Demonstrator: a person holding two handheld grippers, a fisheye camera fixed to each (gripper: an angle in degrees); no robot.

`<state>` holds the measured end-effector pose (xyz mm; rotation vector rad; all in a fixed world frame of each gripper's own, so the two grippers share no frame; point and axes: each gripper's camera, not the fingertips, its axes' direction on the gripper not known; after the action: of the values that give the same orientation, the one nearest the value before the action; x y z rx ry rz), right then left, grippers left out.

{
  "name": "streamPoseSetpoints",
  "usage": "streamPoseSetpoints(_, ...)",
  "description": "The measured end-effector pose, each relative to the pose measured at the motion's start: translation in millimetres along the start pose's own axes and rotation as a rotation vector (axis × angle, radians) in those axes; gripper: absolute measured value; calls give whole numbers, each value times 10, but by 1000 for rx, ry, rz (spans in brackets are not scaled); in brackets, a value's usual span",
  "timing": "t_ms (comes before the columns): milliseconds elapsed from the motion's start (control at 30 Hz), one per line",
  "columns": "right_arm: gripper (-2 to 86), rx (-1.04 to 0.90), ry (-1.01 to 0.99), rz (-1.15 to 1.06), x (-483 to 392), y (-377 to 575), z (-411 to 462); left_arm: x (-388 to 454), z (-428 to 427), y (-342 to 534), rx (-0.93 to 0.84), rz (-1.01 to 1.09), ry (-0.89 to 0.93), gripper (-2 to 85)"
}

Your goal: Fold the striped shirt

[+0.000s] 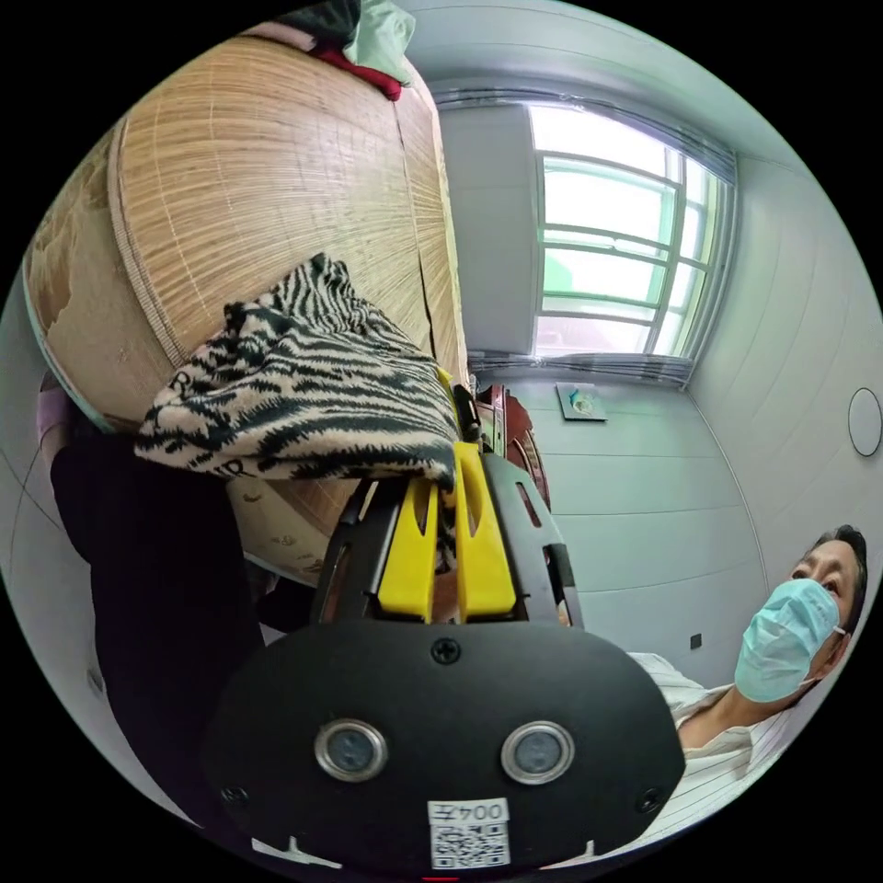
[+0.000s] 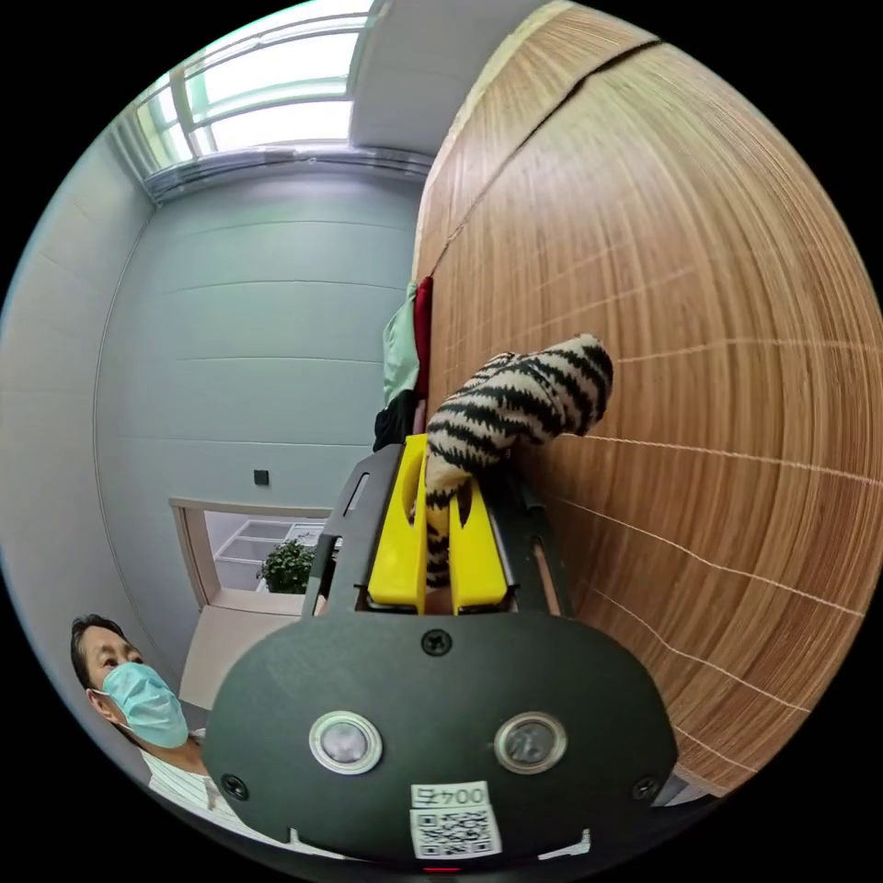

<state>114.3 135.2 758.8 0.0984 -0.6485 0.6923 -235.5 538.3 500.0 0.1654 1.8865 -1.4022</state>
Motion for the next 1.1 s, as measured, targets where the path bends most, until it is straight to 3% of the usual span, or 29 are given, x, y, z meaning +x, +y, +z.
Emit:
streamPoseSetpoints(267, 24, -98, 49, -153, -1221, -420, 856, 305, -733, -589, 96, 66, 123, 49)
streamPoseSetpoints(633, 31, -204, -107, -478, -2448, -1117, 2731, 894, -1956, -1607, 309, 409, -91, 48)
streamPoseSetpoints(767, 37, -280, -88, -444, -1890, -1288, 3334, 243, -1885, -1762, 312, 308, -78, 48)
streamPoseSetpoints(900, 41, -330, 86, -248, -958, -1378, 3737, -1015, -1648, -1890, 291, -29, -20, 50)
streamPoseSetpoints(933, 42, -347, 139, -184, -678, -1372, 3814, -1248, -1579, -1842, 313, -101, 67, 50)
streamPoseSetpoints(1100, 59, -327, 123, -105, -260, -1356, 3734, -1267, -1488, -1825, 282, -55, 70, 53)
